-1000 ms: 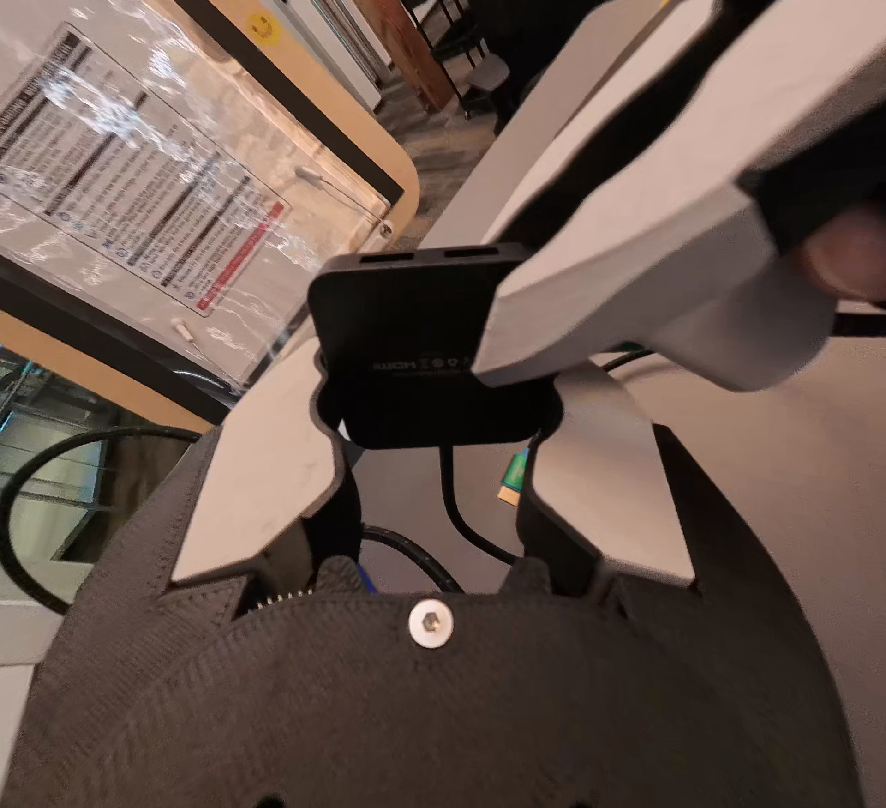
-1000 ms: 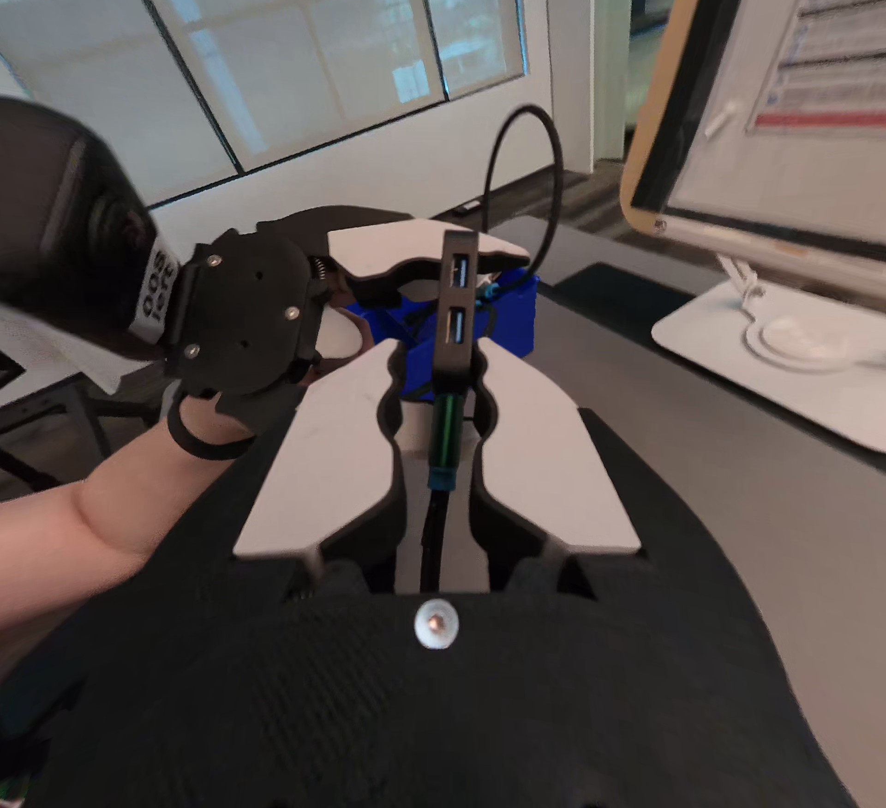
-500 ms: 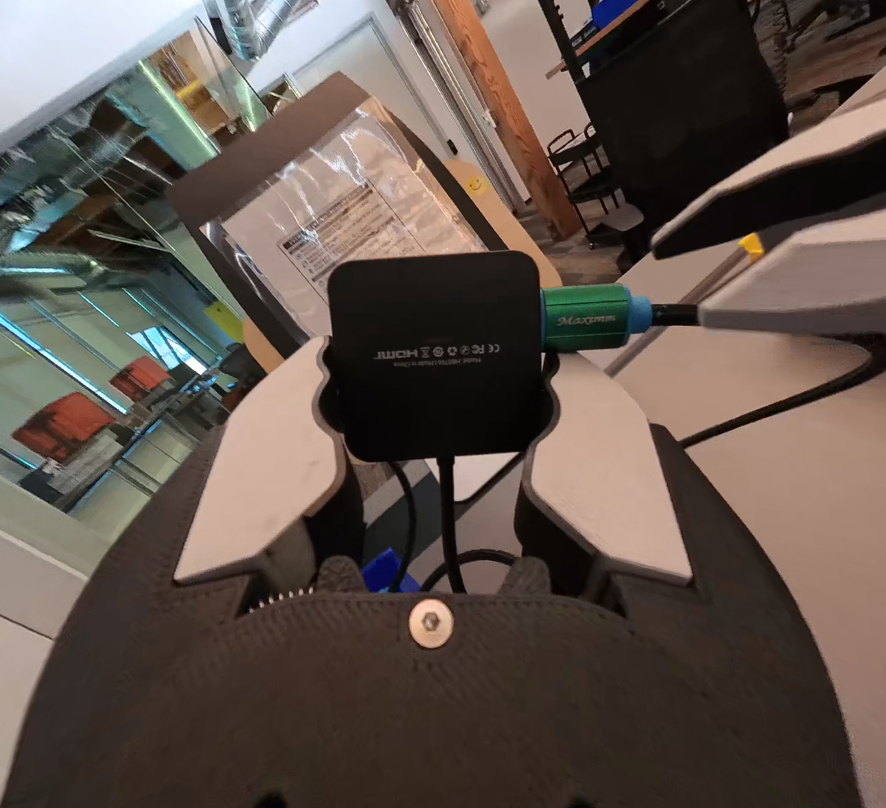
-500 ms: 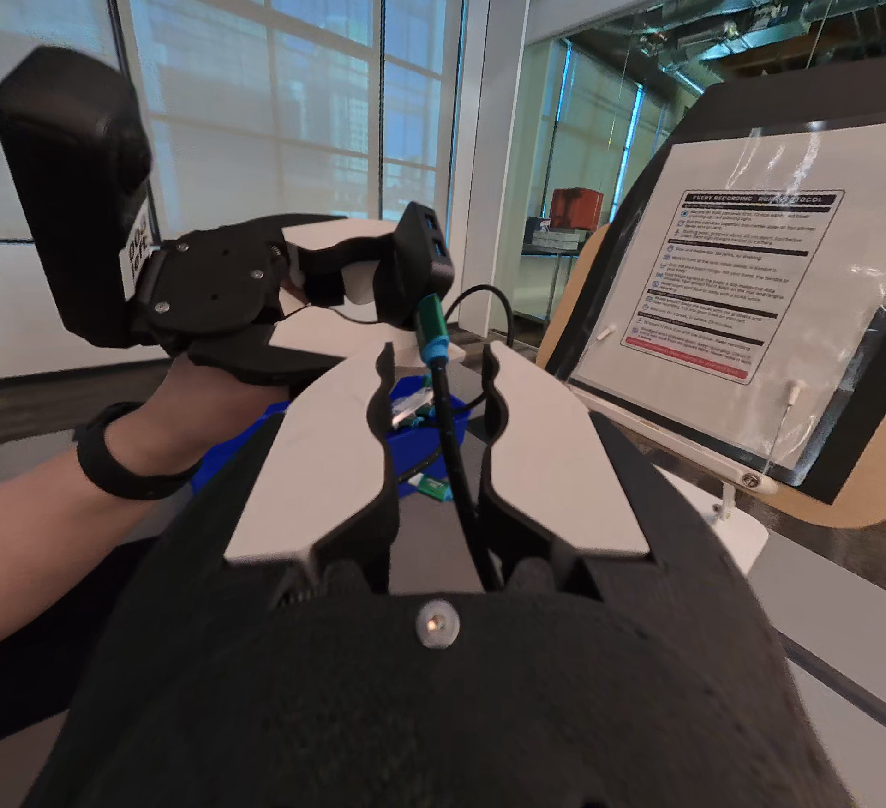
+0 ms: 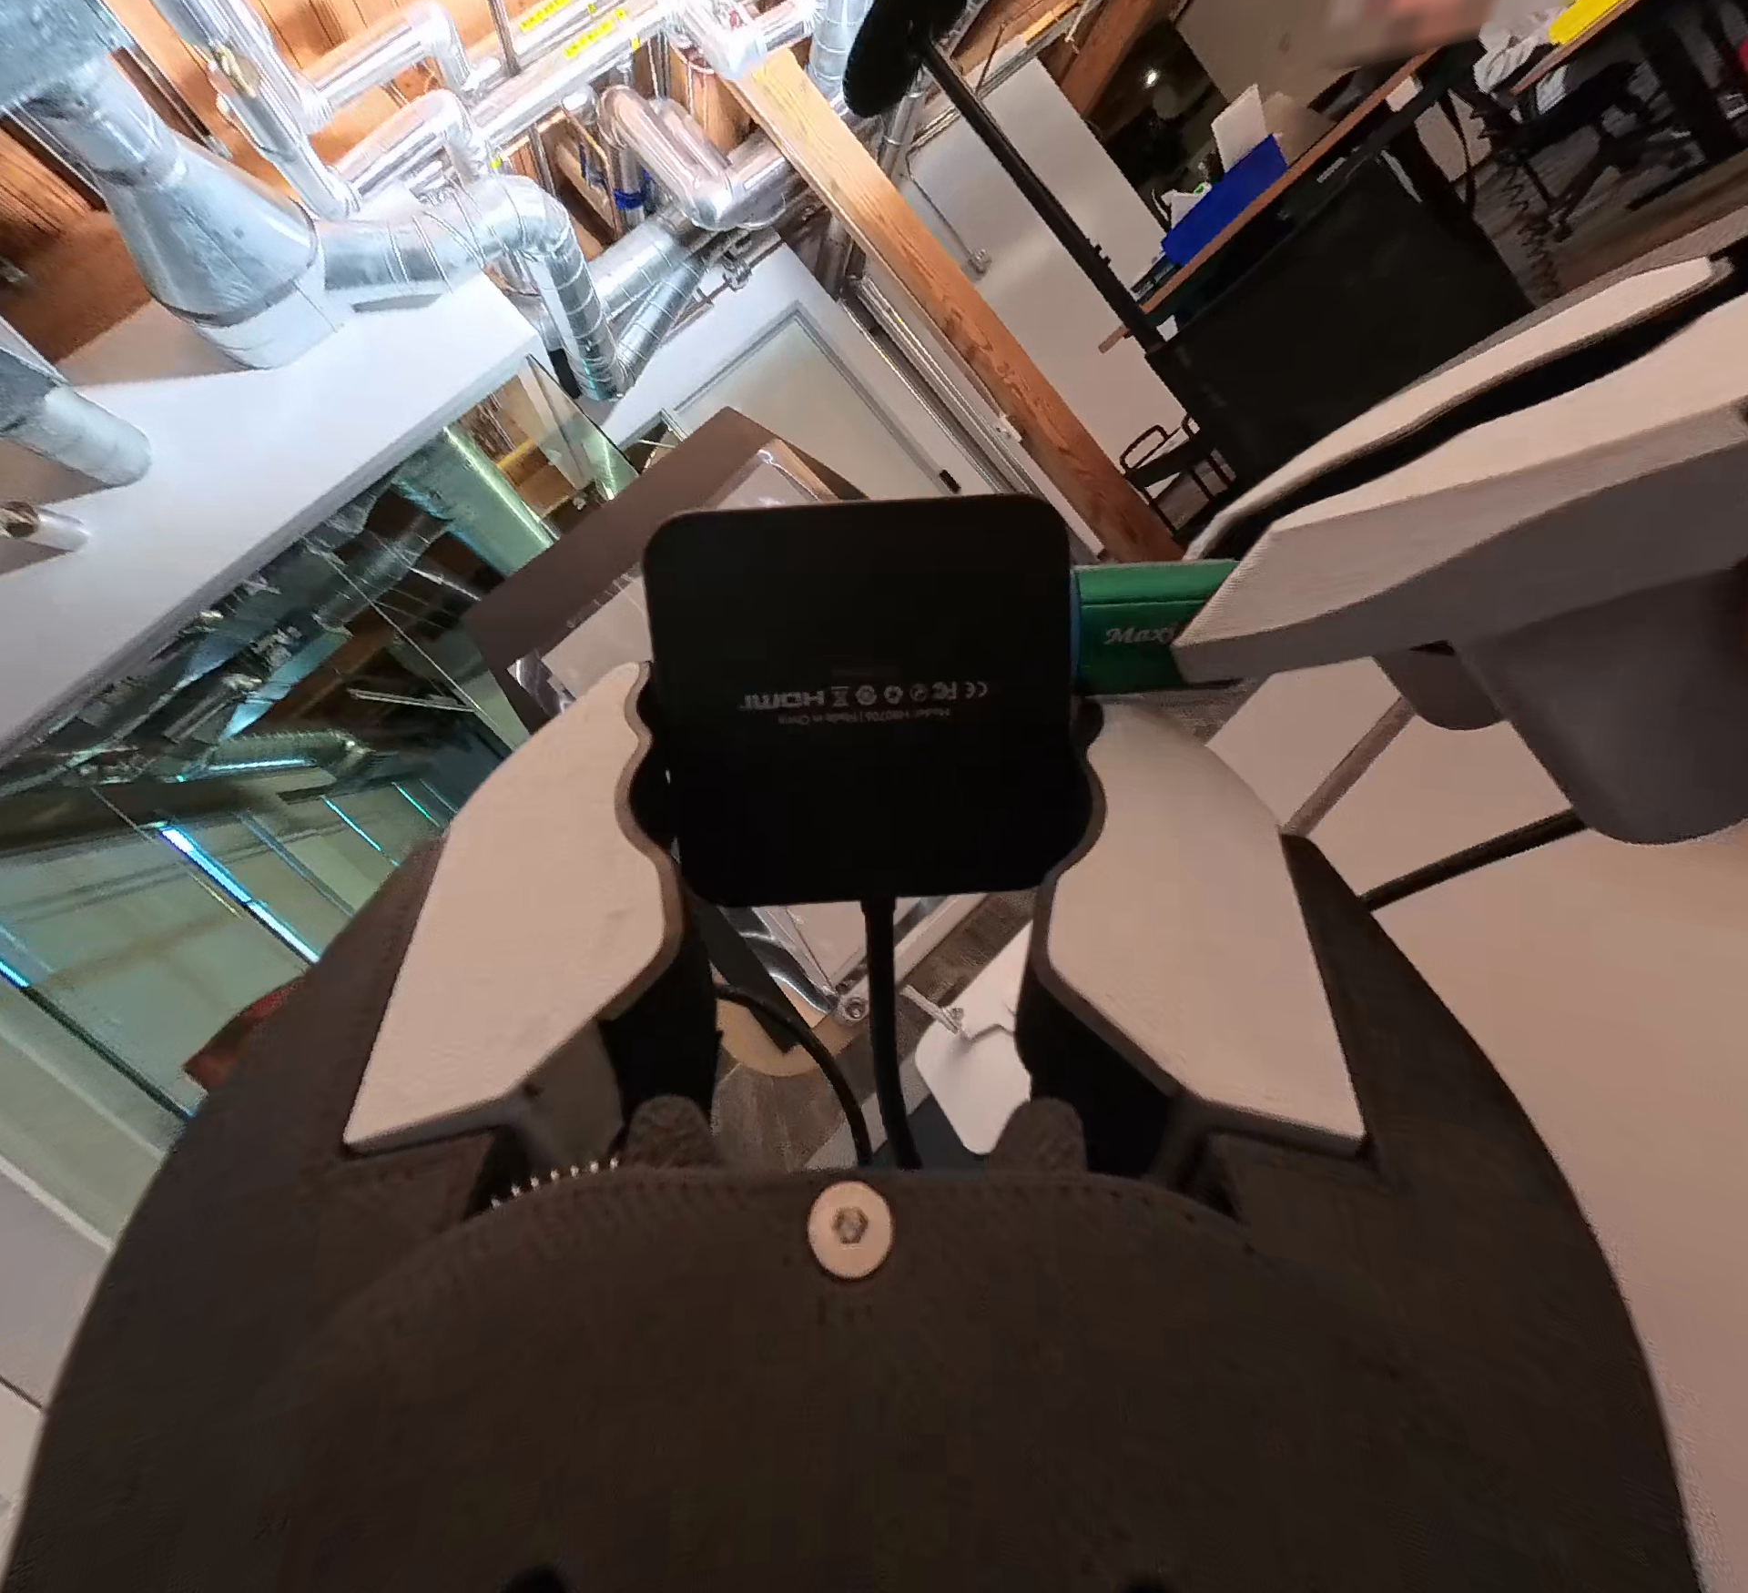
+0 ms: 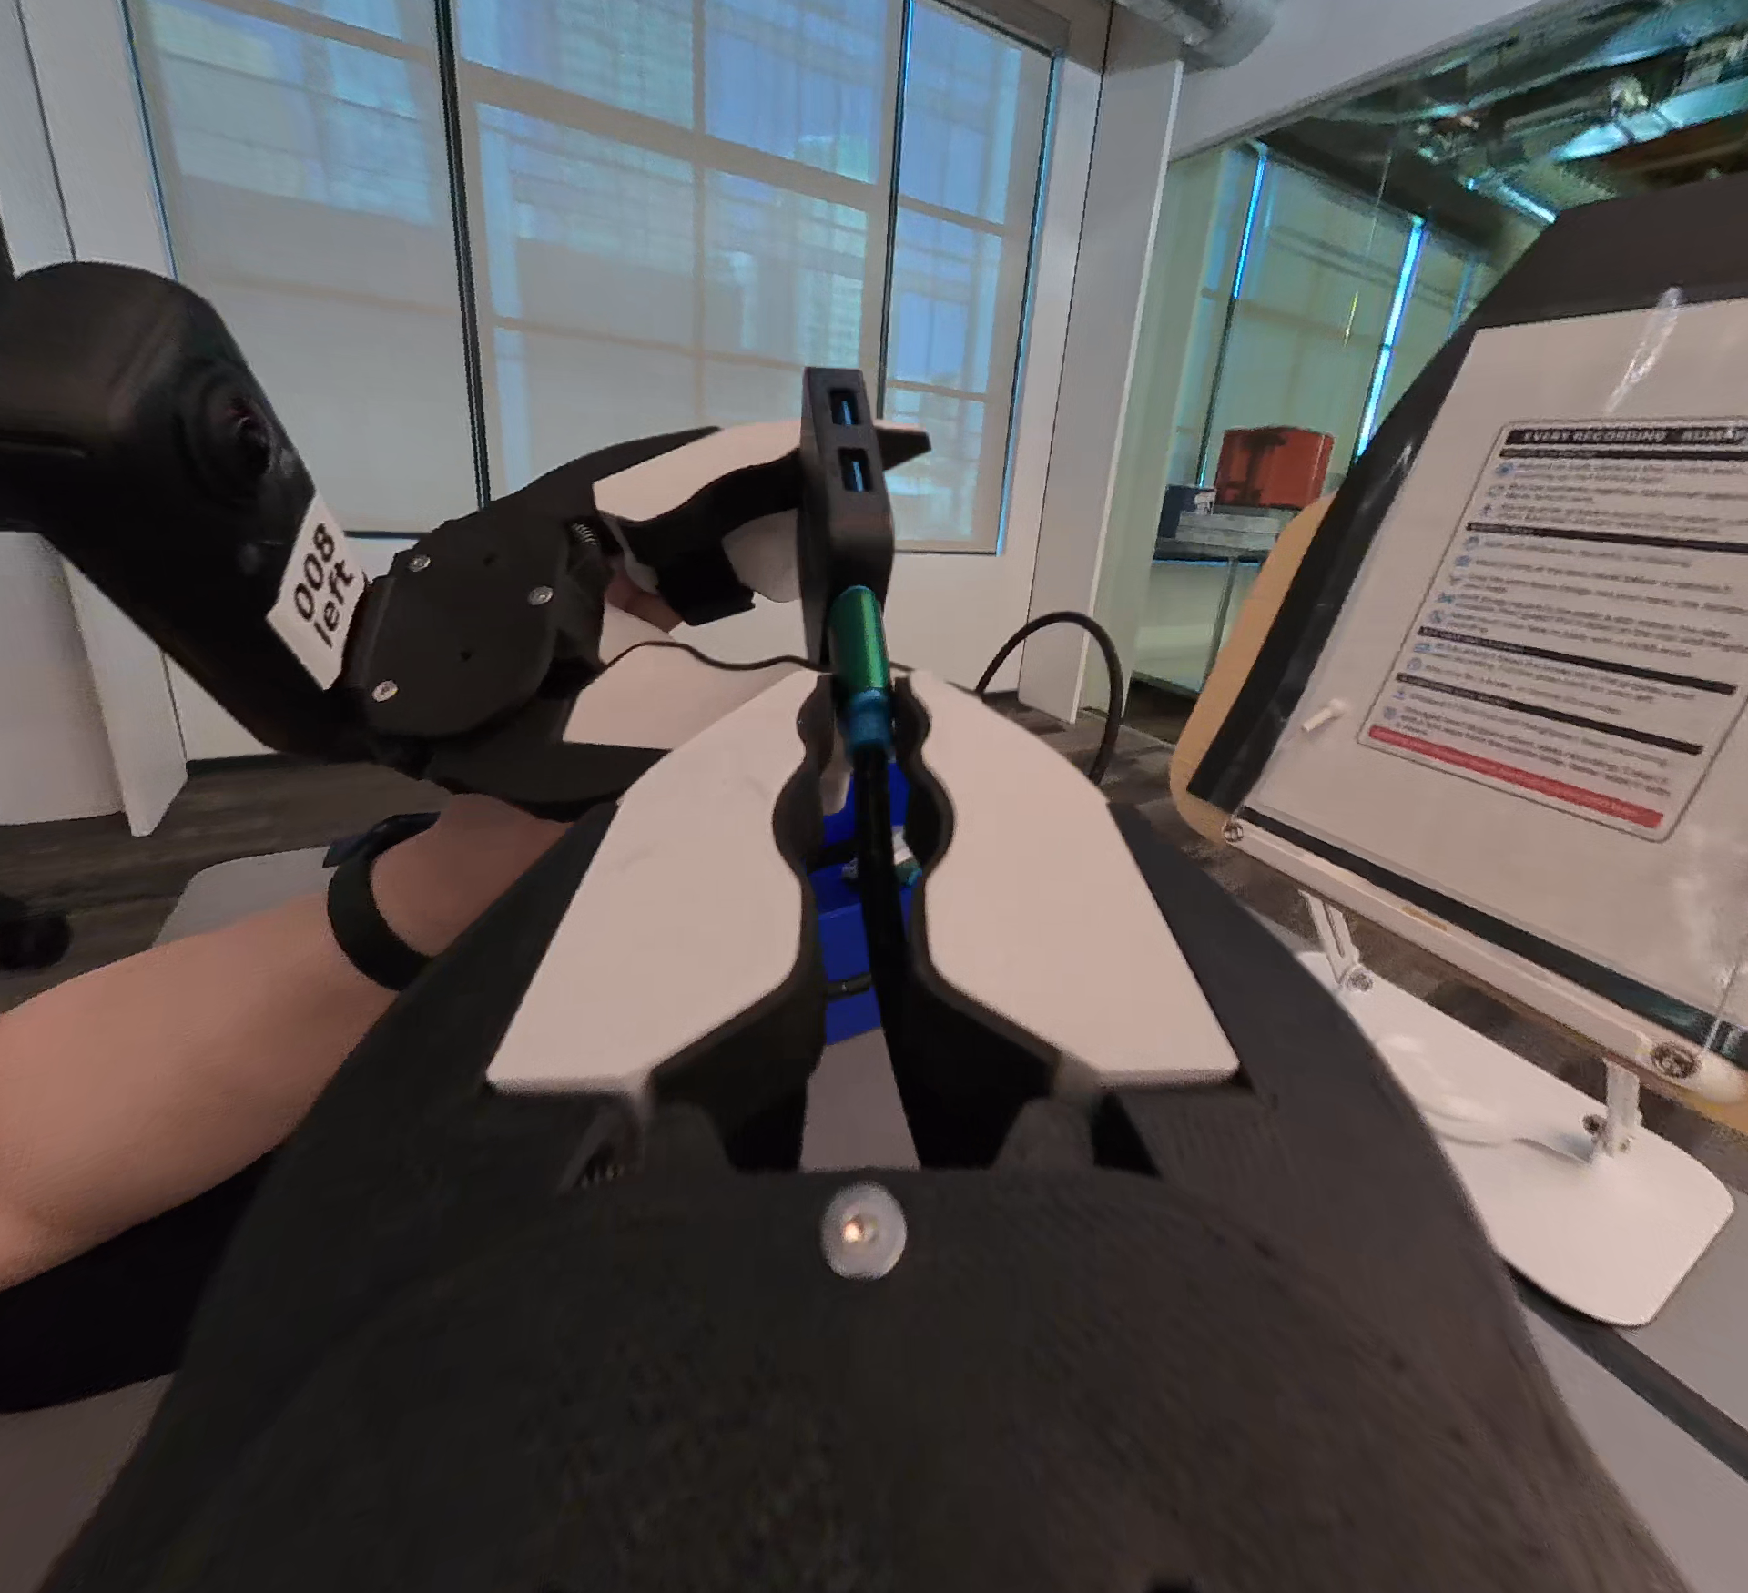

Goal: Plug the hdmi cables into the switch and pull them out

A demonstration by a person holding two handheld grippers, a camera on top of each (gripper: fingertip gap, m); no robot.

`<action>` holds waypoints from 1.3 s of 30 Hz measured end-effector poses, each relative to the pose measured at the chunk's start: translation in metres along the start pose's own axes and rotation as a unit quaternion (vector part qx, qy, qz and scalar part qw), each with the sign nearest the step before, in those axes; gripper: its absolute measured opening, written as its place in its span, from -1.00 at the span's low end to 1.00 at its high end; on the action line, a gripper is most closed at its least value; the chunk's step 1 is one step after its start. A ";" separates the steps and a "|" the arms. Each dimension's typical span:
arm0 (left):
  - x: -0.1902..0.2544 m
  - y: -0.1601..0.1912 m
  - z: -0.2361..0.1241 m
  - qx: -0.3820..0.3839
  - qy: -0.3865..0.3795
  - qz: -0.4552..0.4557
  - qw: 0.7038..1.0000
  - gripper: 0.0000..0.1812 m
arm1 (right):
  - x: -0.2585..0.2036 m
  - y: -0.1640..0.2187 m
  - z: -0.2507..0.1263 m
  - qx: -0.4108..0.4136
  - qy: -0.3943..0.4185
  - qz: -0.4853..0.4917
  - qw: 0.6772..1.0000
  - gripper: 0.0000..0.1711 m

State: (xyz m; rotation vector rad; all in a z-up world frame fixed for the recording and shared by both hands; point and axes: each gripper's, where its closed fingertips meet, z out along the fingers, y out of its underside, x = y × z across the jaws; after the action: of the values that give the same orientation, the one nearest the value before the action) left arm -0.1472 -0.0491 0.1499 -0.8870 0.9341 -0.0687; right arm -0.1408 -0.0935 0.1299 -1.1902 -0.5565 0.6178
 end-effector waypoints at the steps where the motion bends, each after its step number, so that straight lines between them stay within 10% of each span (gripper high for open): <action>1: 0.000 0.000 0.000 -0.003 -0.001 0.003 1.000 -0.12 | -0.001 0.000 0.000 0.006 0.001 -0.005 1.000 -0.86; 39: 0.003 0.017 0.010 -0.084 0.036 -0.016 0.996 -0.17 | 0.003 0.011 0.000 0.028 0.054 -0.007 0.998 -0.85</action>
State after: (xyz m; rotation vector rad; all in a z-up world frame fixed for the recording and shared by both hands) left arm -0.1434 -0.0329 0.1384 -1.0618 1.0028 -0.0493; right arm -0.1403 -0.0881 0.1198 -1.1588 -0.4534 0.5498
